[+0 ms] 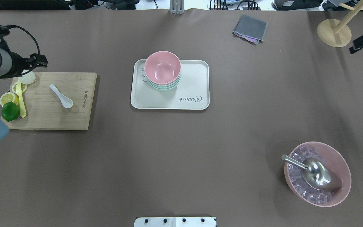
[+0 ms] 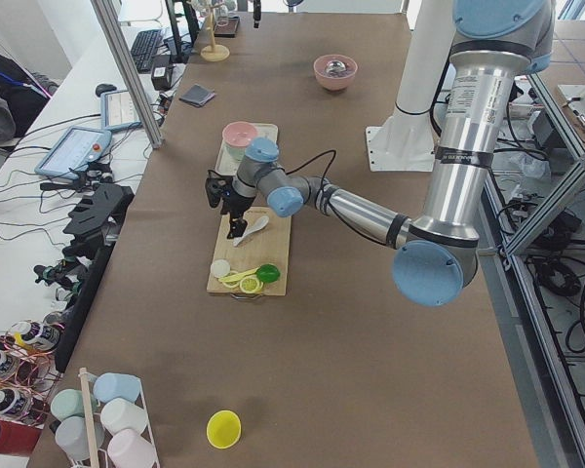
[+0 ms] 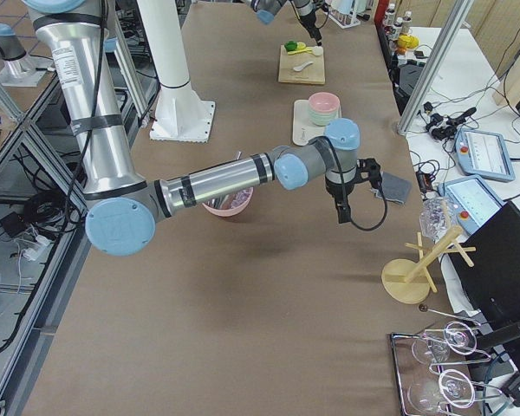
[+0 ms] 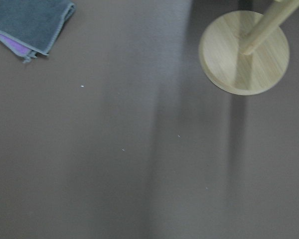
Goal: Stack pink bowl on green and place spoon
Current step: 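Withdraw the right arm while the left arm reaches toward the cutting board, then grasp the white spoon on the cutting board with the left gripper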
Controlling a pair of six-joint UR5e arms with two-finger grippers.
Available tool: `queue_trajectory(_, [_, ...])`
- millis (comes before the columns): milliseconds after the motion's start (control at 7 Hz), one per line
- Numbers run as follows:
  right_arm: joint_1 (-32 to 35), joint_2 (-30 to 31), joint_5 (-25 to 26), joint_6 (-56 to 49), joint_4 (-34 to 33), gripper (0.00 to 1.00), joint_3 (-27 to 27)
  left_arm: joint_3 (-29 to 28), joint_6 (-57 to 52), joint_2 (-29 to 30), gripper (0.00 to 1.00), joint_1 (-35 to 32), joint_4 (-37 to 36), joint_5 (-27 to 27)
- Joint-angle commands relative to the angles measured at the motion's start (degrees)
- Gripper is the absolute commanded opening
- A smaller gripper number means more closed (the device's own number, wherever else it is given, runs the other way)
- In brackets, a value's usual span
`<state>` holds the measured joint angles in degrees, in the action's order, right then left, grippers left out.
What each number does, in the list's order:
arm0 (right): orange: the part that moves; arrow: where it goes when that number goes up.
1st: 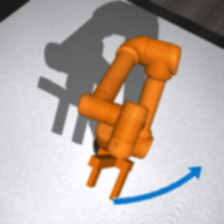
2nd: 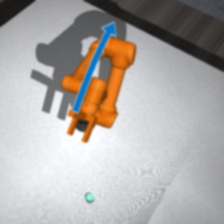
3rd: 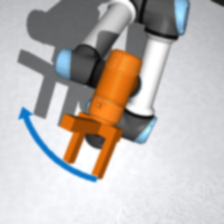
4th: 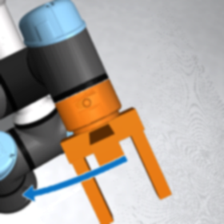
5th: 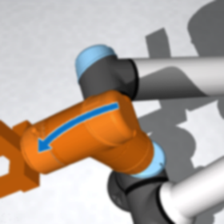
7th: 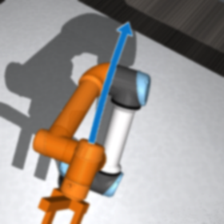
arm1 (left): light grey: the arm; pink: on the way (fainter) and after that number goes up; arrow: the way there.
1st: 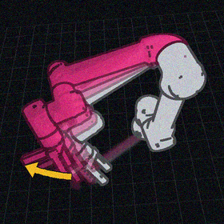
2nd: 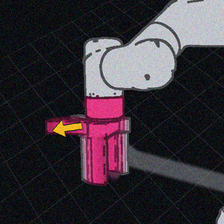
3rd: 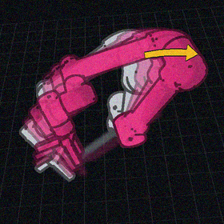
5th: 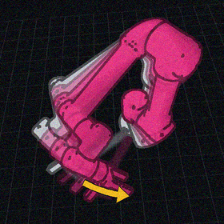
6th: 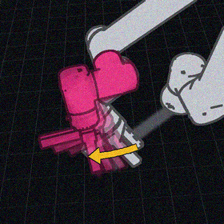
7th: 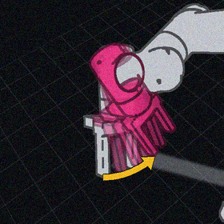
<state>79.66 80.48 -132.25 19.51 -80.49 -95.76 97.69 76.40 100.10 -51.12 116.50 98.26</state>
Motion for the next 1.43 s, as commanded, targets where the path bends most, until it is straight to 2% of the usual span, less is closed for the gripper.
queue_trajectory(0, [11.8, 6.9, -8.2, -2.0, -0.7, 1.0, 1.3, -1.4, 7.9, 0.4, 0.97, 7.8, 0.0, -6.7])
queue_trajectory(143, [11.7, 8.7, -1.4, -8.0, -0.5, 1.0, 0.8, -2.1, 9.6, 0.5, 0.97, 9.2, 0.0, -9.2])
queue_trajectory(286, [11.7, 8.9, 0.7, -12.0, -0.9, 1.0, 1.4, -3.6, 9.7, 0.9, 0.97, 9.6, 0.1, -10.1])
queue_trajectory(429, [11.7, 9.7, 0.4, -12.0, -0.8, 1.0, 1.0, -3.8, 10.3, 1.0, 0.93, 9.7, 0.1, -10.4])
queue_trajectory(571, [11.6, 9.6, 0.4, -12.0, -0.8, 1.0, 1.0, -3.8, 12.3, 1.0, 0.72, 9.7, 0.5, -12.0])
queue_trajectory(714, [11.7, 9.4, 0.3, -12.0, -0.8, 1.0, 0.9, -3.9, 12.5, 1.0, 0.28, 9.7, 0.7, -12.1])
queue_trajectory(857, [11.6, 9.6, 0.3, -12.0, -0.7, 1.0, 0.9, -4.2, 12.5, 1.0, 0.14, 9.7, 0.7, -12.0])
queue_trajectory(1286, [11.6, 9.6, 0.4, -11.9, -0.7, 1.0, 0.8, -4.3, 12.5, 1.0, 0.14, 9.7, 0.7, -12.0])
